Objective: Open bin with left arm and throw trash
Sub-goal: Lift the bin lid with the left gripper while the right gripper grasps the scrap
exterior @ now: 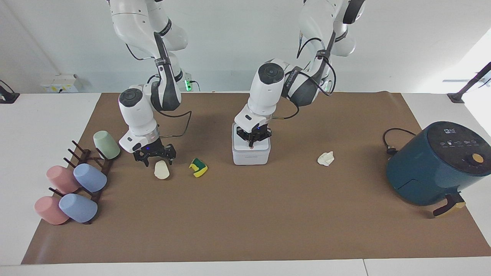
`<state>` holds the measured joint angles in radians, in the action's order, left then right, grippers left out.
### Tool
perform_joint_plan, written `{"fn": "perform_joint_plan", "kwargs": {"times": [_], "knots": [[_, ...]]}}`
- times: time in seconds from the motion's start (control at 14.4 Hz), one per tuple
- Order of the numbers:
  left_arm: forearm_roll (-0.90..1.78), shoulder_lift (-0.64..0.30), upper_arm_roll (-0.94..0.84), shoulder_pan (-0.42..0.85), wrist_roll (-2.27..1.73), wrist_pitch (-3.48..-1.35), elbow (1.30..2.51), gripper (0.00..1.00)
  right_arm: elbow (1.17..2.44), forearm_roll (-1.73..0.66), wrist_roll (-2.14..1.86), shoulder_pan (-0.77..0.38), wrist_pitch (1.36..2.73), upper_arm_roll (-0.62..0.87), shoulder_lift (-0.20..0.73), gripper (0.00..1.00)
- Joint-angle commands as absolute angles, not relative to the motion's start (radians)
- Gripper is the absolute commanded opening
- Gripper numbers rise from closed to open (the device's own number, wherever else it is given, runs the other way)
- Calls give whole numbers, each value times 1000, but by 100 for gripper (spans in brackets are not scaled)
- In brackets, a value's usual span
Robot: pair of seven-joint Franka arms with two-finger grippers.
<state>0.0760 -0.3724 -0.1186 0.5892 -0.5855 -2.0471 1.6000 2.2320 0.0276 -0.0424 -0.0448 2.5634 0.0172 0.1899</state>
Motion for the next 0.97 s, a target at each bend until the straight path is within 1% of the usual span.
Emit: {"fn": "perform_joint_plan", "kwargs": {"times": [0.0, 0.07, 0.14, 0.21, 0.28, 0.49, 0.63, 0.76, 0.9], "knots": [[77, -380, -104, 604, -594, -2078, 1611, 0, 2243, 28, -112, -35, 2626, 21, 208, 100], [77, -380, -104, 604, -594, -2080, 1615, 0, 2243, 29, -112, -37, 2660, 21, 213, 95], [75, -380, -104, 604, -594, -2079, 1615, 0, 2243, 29, -113, -37, 2666, 21, 213, 82], [75, -380, -104, 604, -594, -2080, 1617, 0, 2243, 29, -114, -37, 2668, 21, 215, 48], [54, -380, -104, 604, -594, -2082, 1621, 0, 2238, 29, -112, -37, 2669, 21, 215, 0], [43, -379, -104, 606, -594, -2097, 1650, 0, 2227, 29, -106, -38, 2666, 26, 218, 0], [38, -379, -104, 612, -594, -2105, 1660, 0, 2227, 28, -104, -37, 2654, 28, 198, 0], [25, -379, -104, 624, -595, -2134, 1689, 0, 2227, 28, -104, -37, 2617, 28, 154, 0], [9, -379, -104, 627, -595, -2154, 1710, 0, 2224, 28, -103, -38, 2544, 28, 91, 0]]}}
